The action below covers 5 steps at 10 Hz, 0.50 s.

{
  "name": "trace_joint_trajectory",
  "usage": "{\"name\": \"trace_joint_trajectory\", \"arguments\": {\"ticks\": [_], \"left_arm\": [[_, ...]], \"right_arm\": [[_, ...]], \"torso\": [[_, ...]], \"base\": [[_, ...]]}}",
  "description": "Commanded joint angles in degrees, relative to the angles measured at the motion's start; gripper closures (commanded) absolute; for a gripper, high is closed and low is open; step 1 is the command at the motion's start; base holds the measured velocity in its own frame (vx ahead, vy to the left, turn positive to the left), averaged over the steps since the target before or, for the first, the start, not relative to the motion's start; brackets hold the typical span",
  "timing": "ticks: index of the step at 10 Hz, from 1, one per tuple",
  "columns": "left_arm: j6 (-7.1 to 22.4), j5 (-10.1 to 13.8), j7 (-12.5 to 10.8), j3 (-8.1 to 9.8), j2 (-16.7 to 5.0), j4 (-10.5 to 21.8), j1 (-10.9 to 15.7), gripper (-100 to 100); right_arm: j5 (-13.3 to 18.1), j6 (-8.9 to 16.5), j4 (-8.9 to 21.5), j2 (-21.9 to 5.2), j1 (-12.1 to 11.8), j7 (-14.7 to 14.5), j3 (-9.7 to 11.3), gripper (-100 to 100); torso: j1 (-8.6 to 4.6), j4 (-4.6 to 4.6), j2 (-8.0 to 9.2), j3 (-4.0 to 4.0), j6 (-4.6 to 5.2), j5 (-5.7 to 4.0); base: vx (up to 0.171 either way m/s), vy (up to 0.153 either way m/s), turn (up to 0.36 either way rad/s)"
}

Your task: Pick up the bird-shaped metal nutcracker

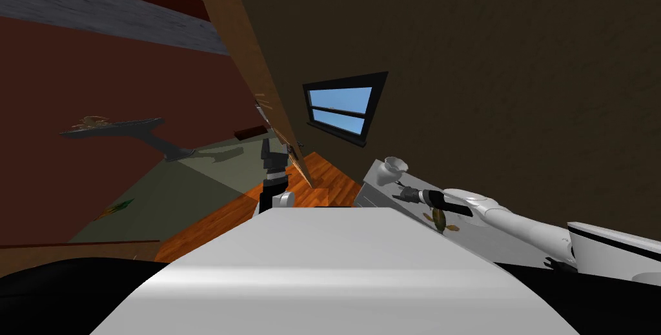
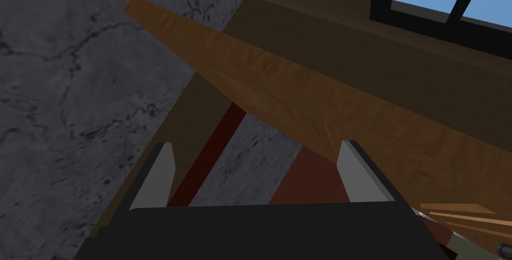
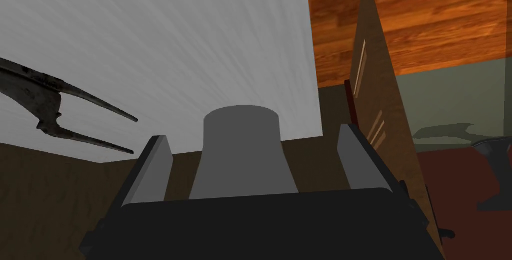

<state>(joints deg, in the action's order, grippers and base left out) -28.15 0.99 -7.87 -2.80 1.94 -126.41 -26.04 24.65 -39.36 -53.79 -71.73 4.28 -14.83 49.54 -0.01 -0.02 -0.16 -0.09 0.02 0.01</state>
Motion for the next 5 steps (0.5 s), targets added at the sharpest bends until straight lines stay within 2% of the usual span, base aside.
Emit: {"name": "trace_joint_trajectory", "arguments": {"ticks": [1,2,4,5], "left_arm": [[0.0,0.0,0.0,0.0,0.0,0.0,0.0,0],[0.0,0.0,0.0,0.0,0.0,0.0,0.0,0],[0.0,0.0,0.0,0.0,0.0,0.0,-0.01,0],[0.0,0.0,0.0,0.0,0.0,0.0,0.0,0]], "right_arm": [[0.55,-1.27,2.86,-0.08,0.45,-0.76,0.5,-100],[1.72,-2.46,4.94,-1.29,1.05,-1.23,1.75,-100],[1.72,-2.46,5.78,-1.29,1.05,-1.23,1.75,-100],[2.83,-3.66,8.14,-2.23,1.54,-1.66,2.93,-100]], "torso": [[0.0,0.0,0.0,0.0,0.0,0.0],[0.02,-0.01,-0.03,-0.02,0.03,-0.01],[0.04,-0.03,-0.09,-0.06,0.03,-0.01],[0.05,0.0,0.05,0.02,0.04,-0.01]], "base": [[0.065,0.001,0.066],[0.104,0.005,0.094],[0.053,0.002,0.023],[0.065,0.011,0.099]]}}
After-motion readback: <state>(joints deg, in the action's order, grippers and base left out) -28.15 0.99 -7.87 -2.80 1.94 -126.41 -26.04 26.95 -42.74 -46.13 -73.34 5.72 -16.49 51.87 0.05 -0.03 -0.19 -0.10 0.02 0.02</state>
